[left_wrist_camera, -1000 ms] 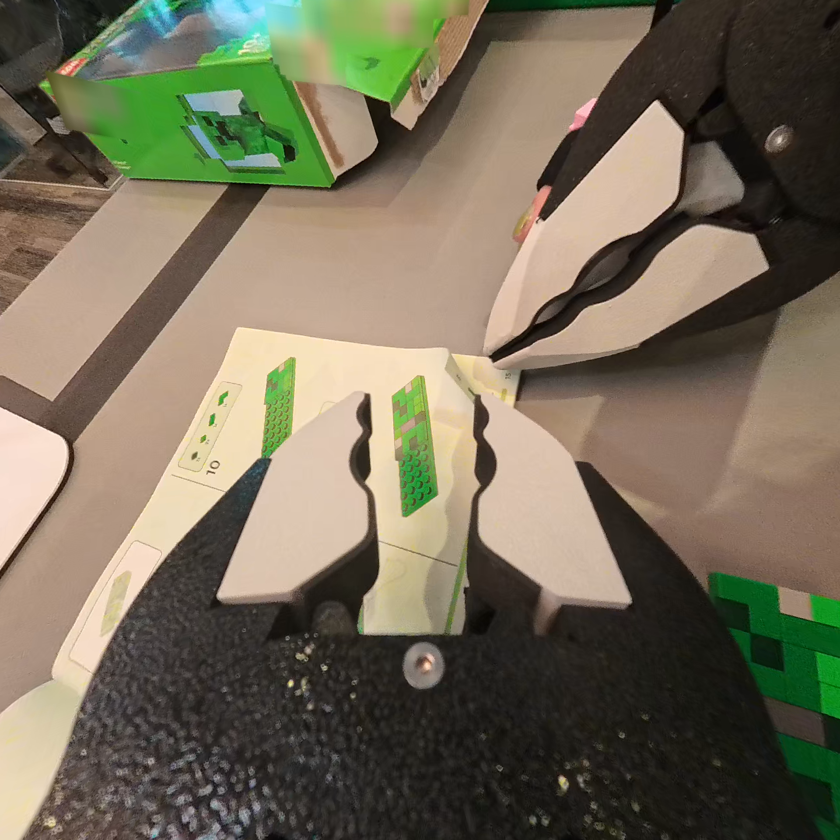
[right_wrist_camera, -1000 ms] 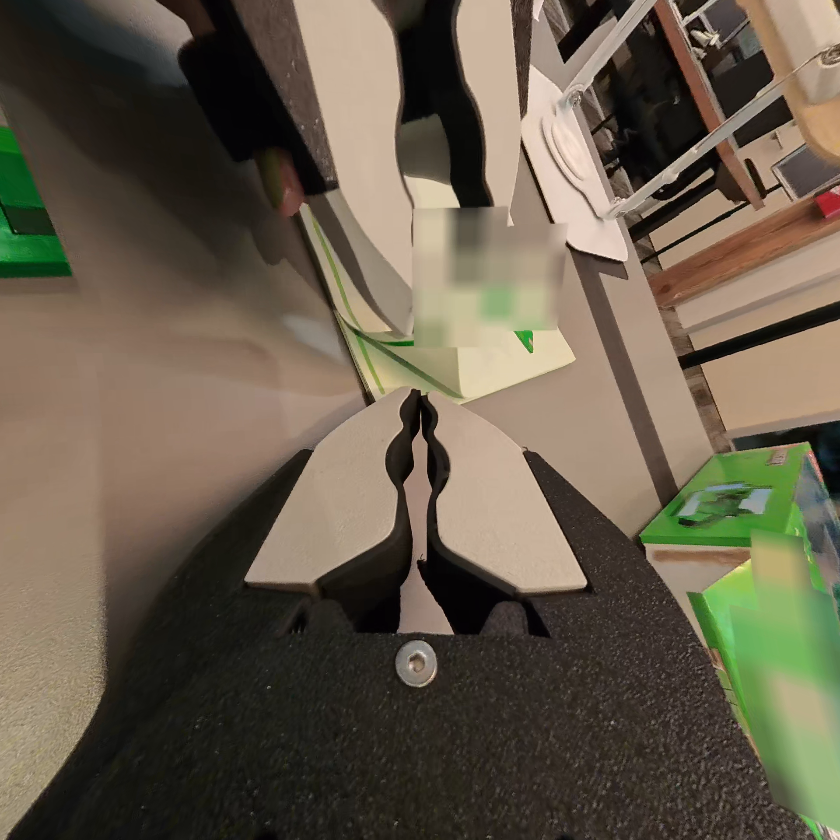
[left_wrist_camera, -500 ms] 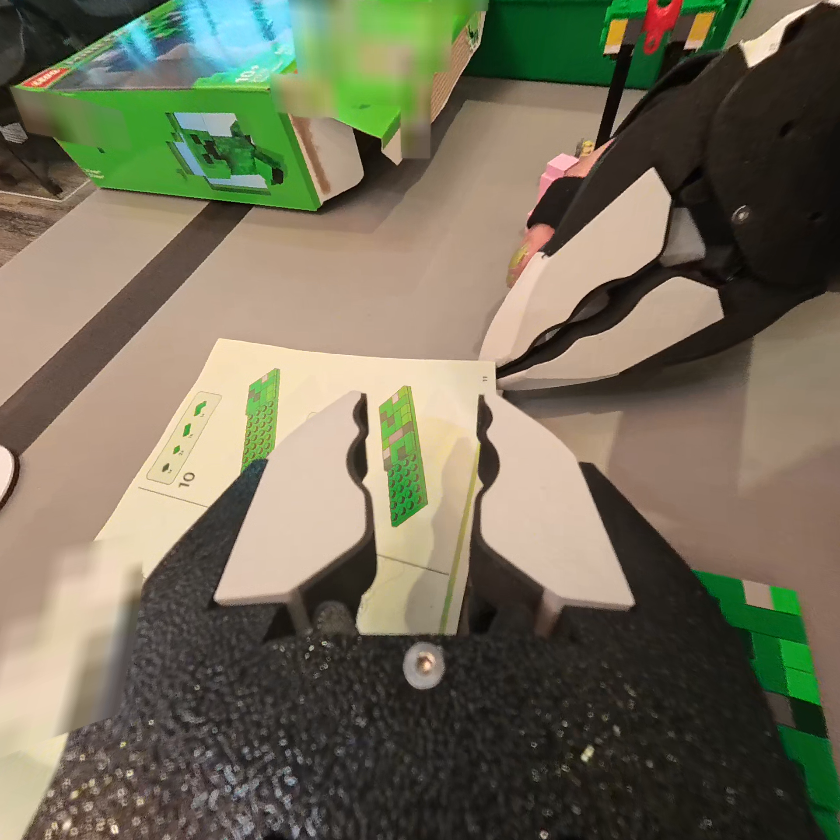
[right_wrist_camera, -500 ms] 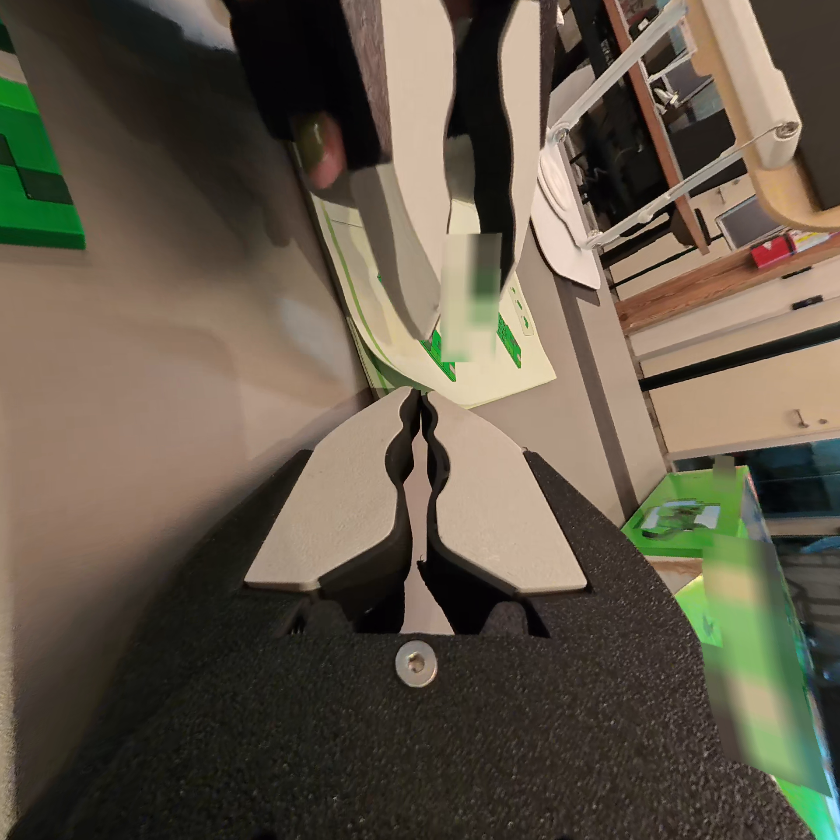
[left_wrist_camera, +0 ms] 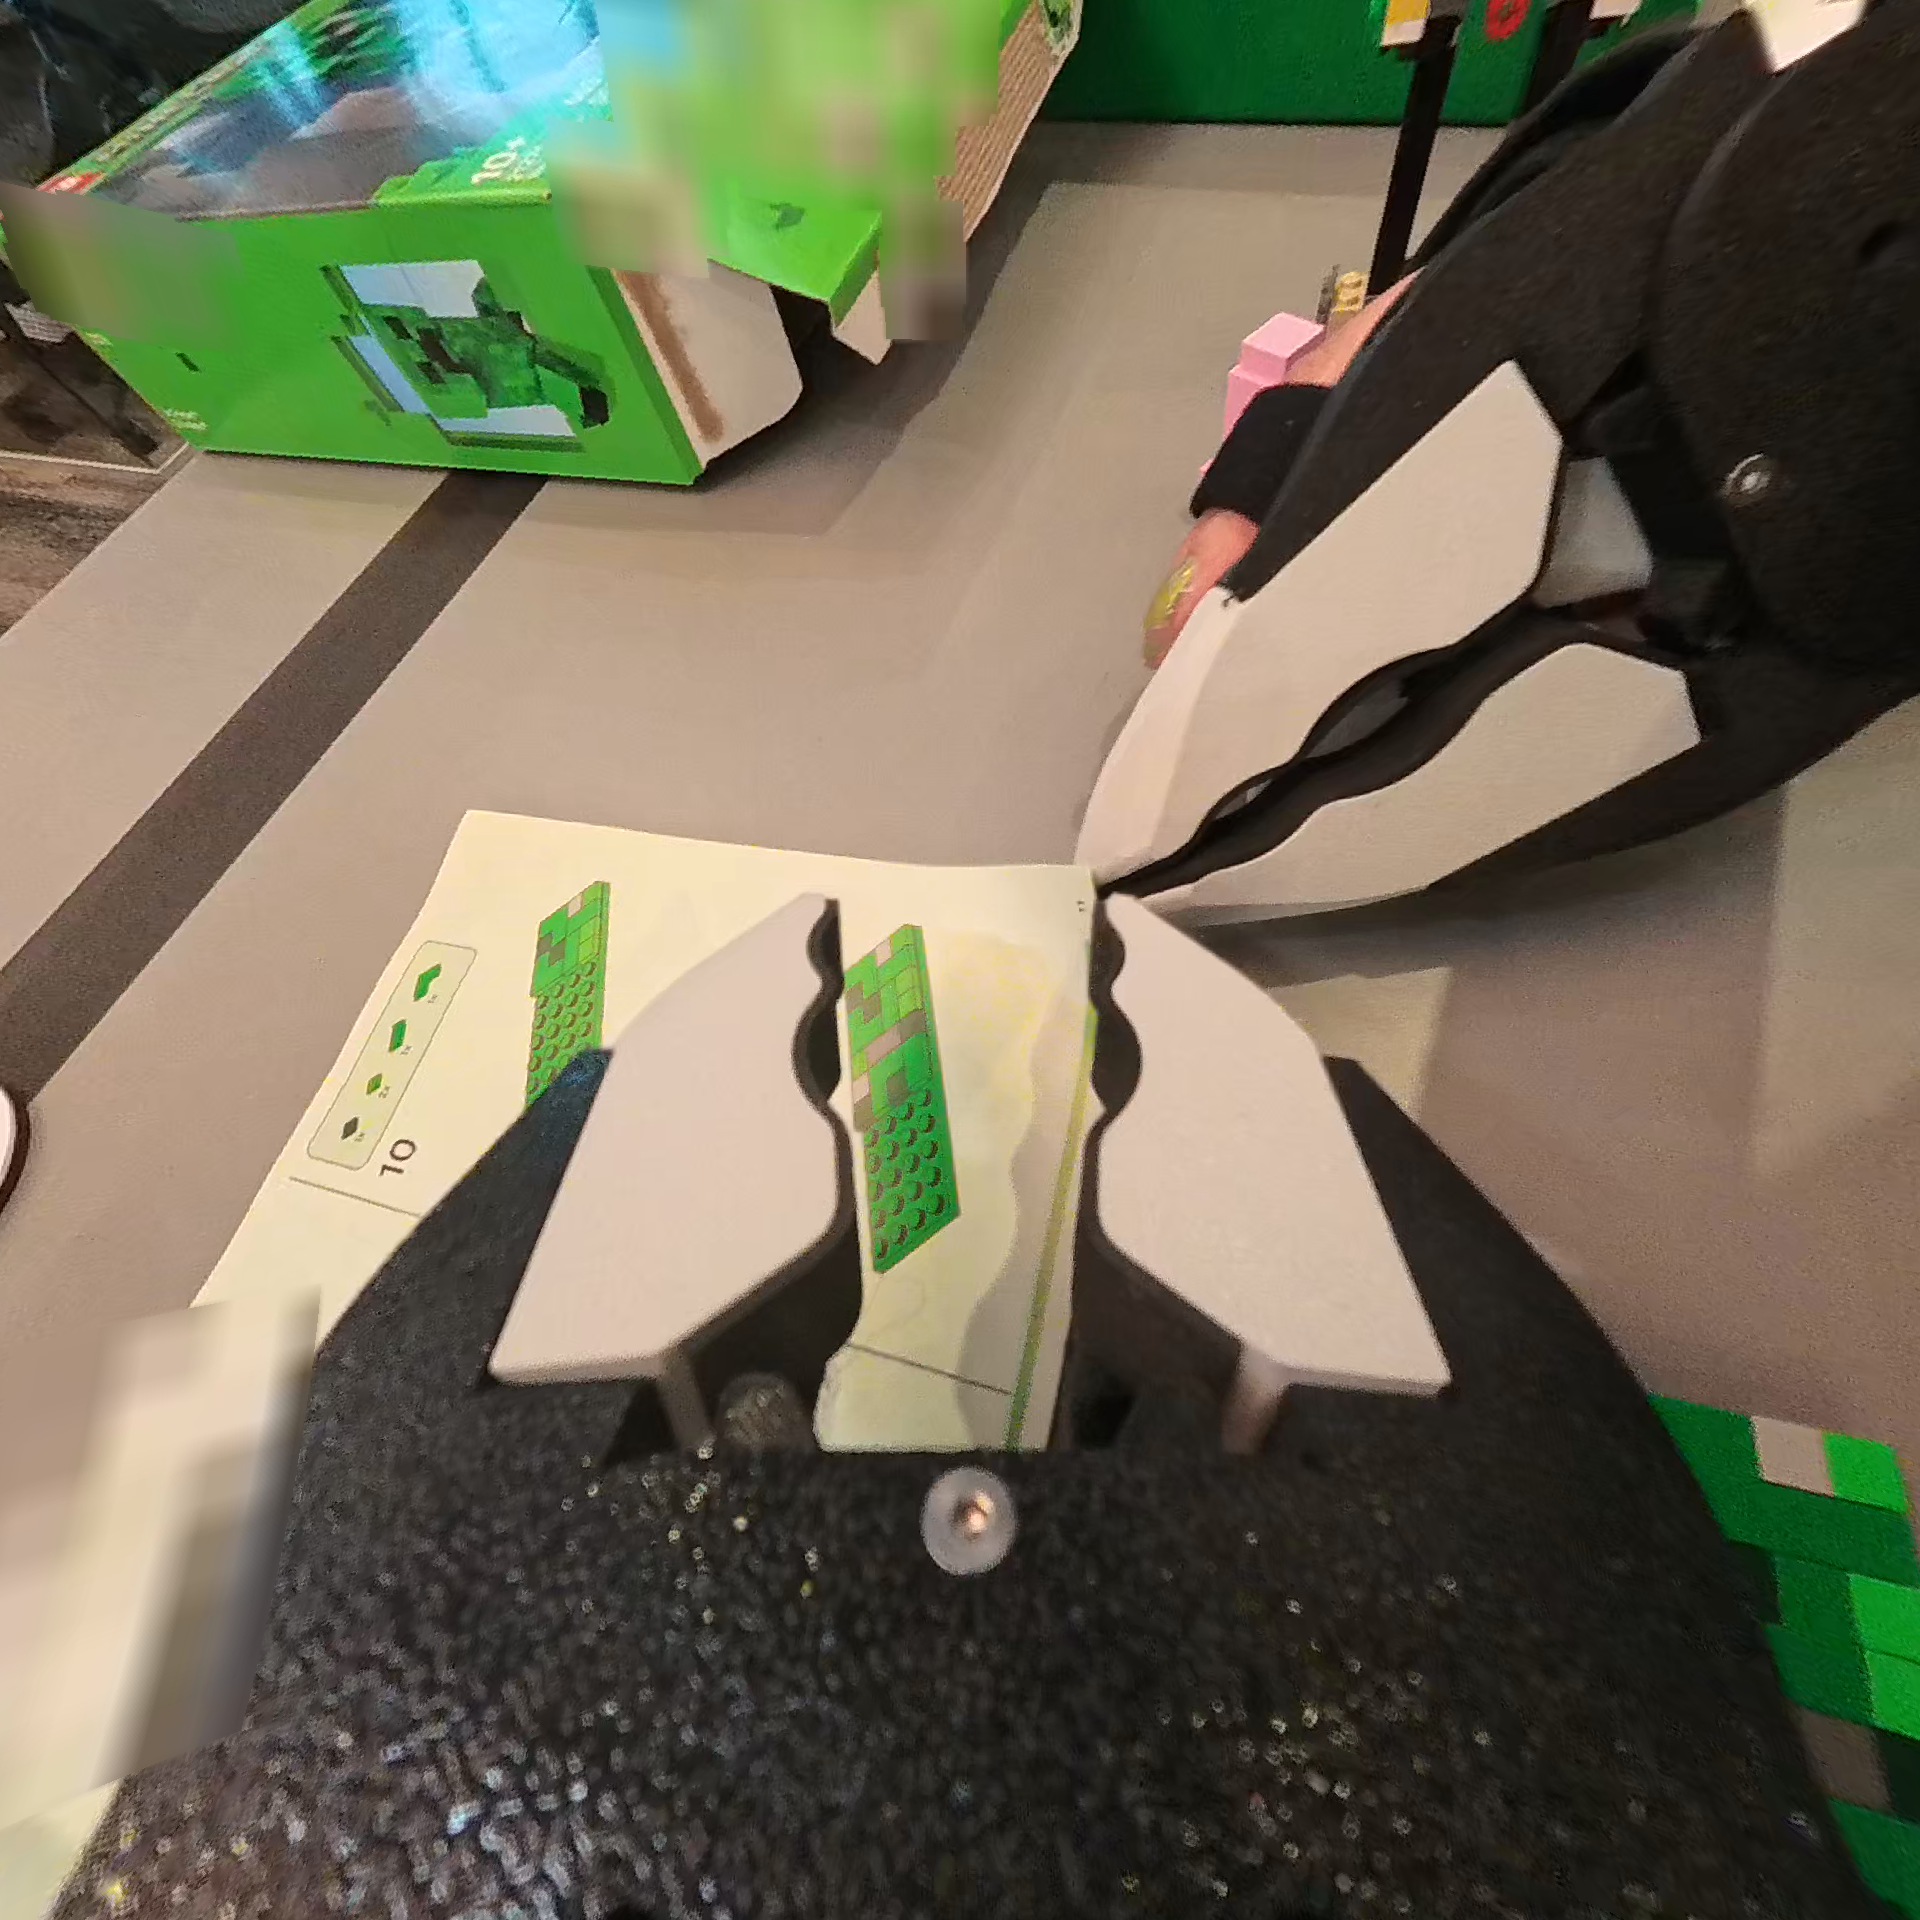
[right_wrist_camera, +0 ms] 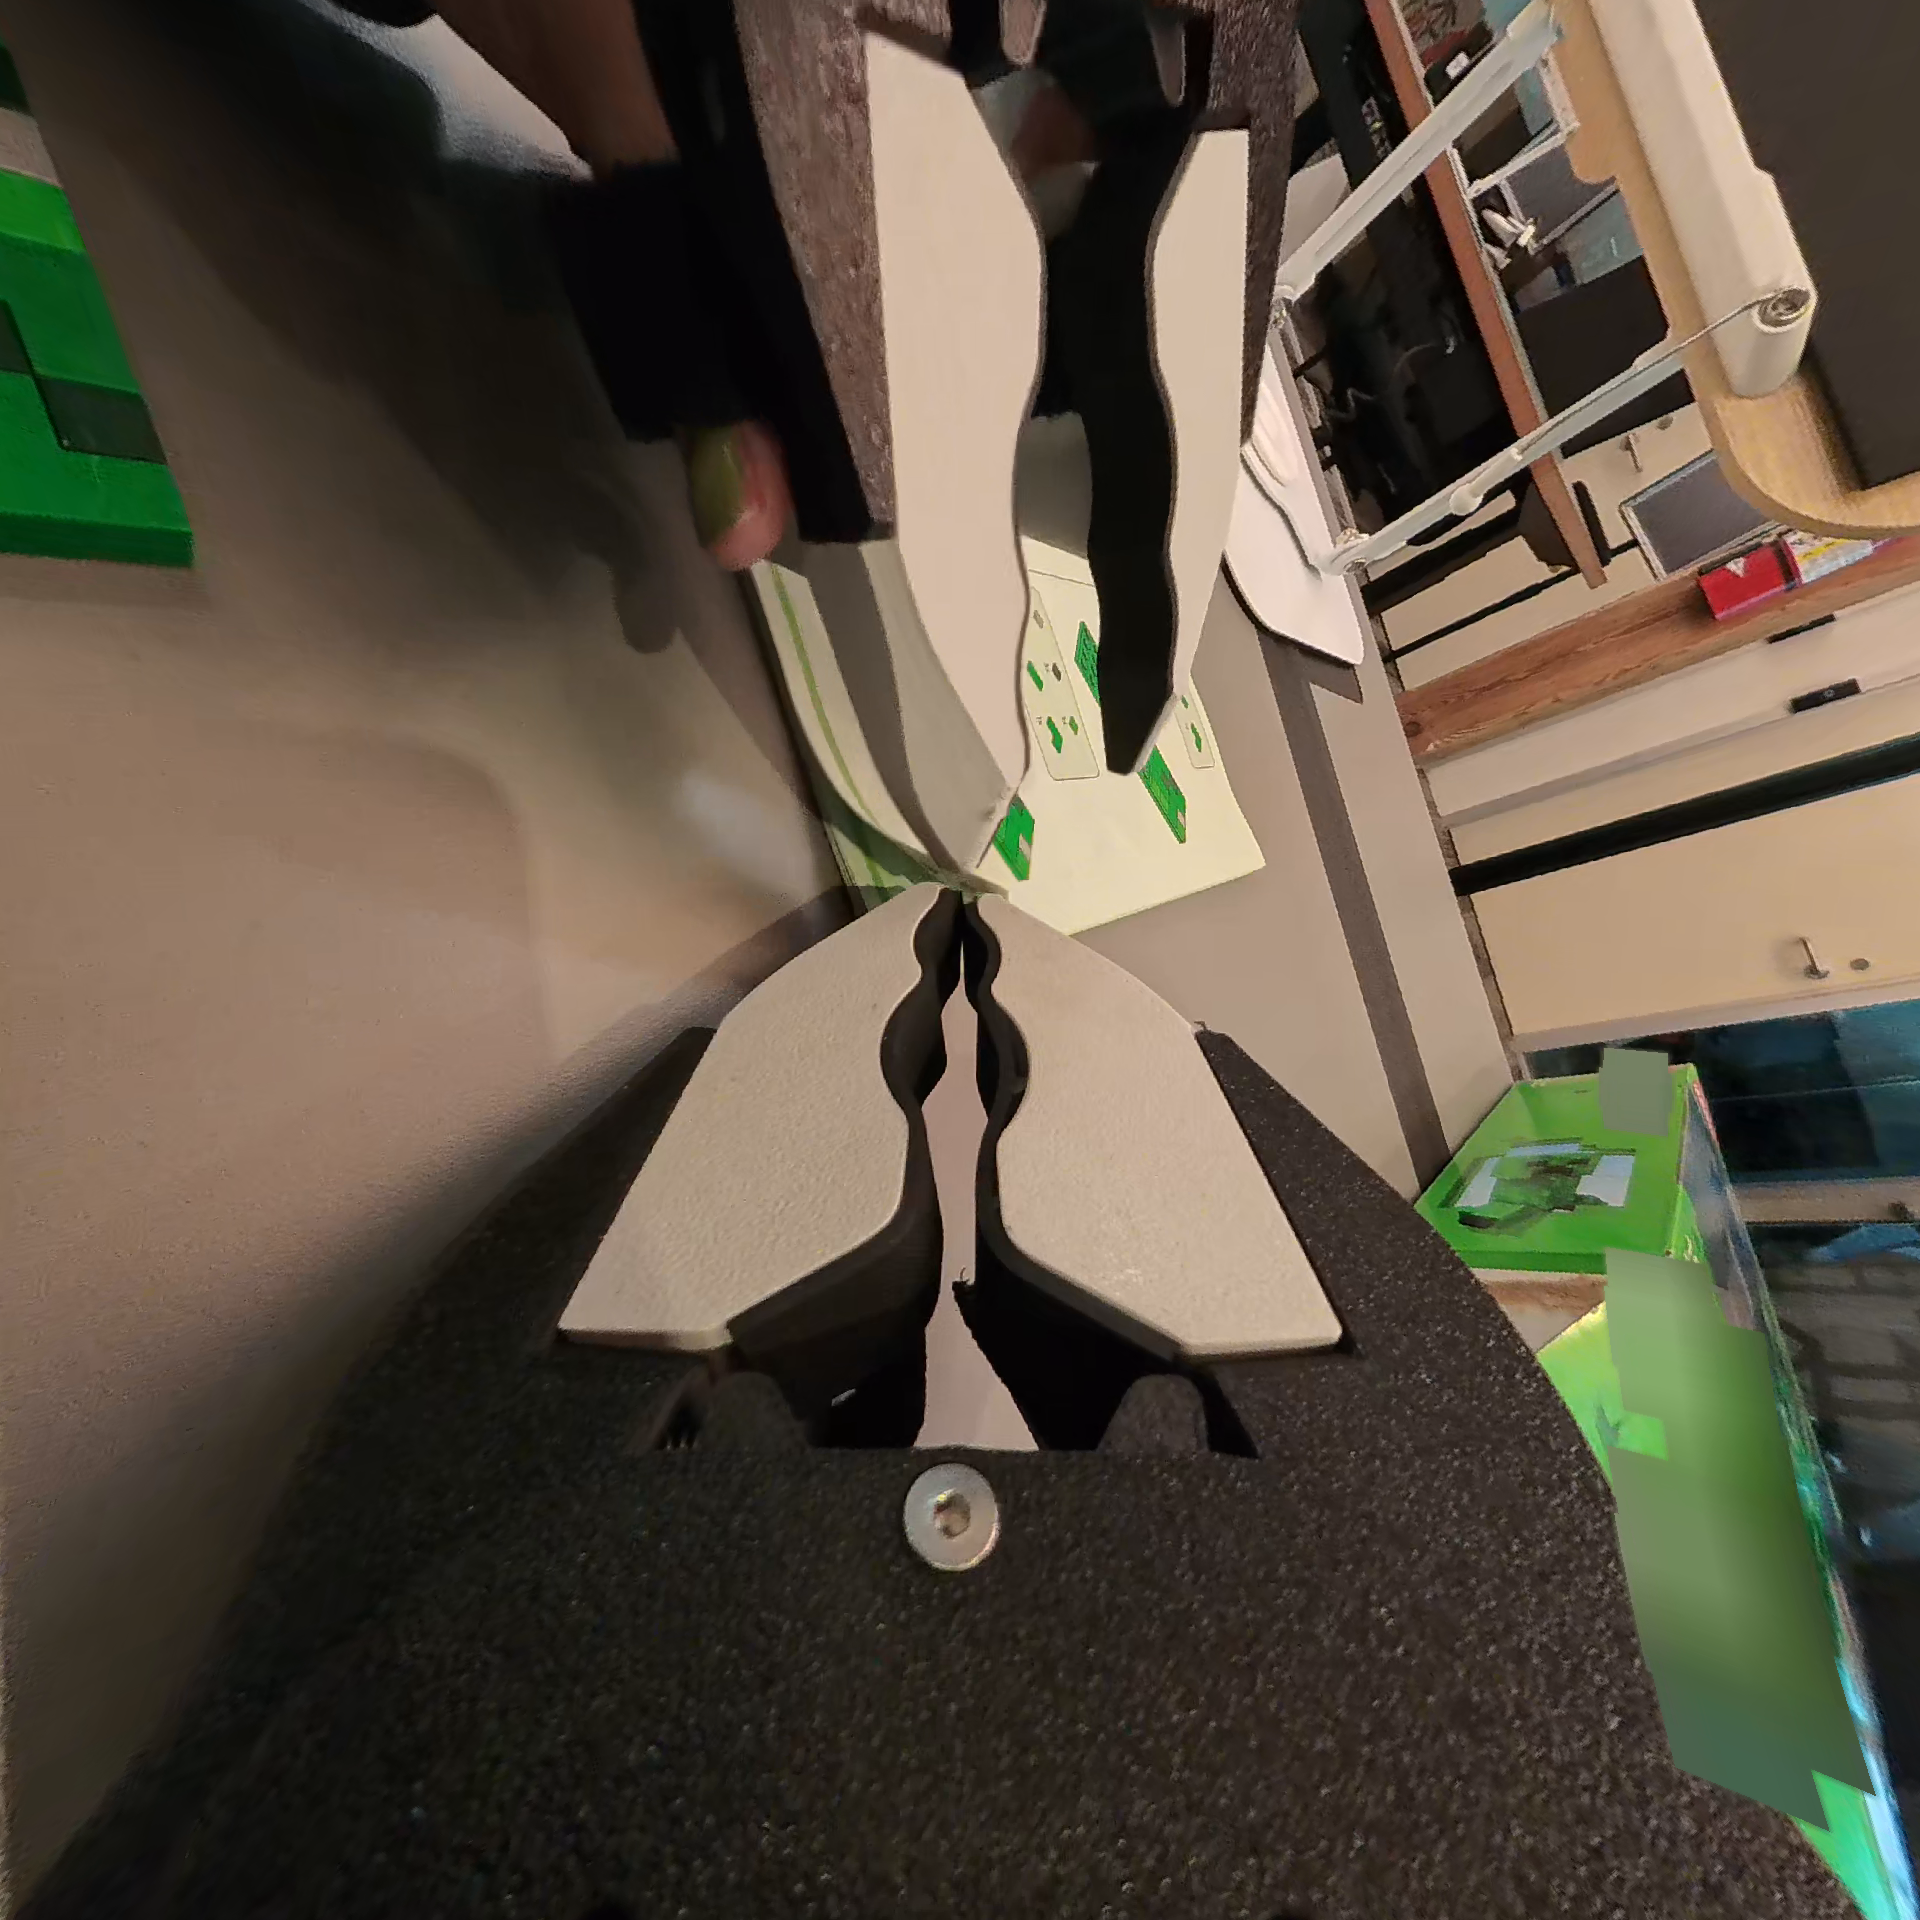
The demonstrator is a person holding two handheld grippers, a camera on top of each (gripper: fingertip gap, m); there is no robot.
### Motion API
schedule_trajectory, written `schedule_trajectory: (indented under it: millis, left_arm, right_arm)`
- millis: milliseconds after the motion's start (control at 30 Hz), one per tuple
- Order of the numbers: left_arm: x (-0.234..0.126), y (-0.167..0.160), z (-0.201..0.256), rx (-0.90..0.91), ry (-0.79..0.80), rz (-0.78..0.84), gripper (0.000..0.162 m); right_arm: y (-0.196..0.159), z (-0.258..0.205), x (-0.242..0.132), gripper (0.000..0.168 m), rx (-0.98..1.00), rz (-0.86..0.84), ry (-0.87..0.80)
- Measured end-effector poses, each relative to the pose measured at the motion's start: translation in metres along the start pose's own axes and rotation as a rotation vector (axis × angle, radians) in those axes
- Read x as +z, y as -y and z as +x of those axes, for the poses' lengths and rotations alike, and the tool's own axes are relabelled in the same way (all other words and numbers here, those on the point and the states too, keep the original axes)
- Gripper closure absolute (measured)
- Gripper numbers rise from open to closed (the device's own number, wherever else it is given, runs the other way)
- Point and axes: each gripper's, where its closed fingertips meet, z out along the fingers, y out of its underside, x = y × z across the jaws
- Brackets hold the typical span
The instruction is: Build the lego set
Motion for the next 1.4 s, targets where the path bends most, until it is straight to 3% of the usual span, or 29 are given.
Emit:
schedule_trajectory:
  millis: [533, 1133, 1400]
  left_arm:
    - [-0.001, -0.001, -0.006, -0.032, 0.021, -0.001, 0.133]
    - [-0.001, 0.002, 0.007, -0.011, -0.071, 0.018, 0.121]
    - [0.004, -0.005, 0.008, 0.028, -0.038, -0.039, 0.13]
  right_arm:
    - [0.0, 0.0, 0.0, 0.168, -0.007, 0.0, -0.007]
    - [0.0, 0.001, 0.0, 0.168, -0.016, 0.001, -0.014]
    - [0.0, 0.002, 0.0, 0.168, -0.05, -0.006, -0.044]
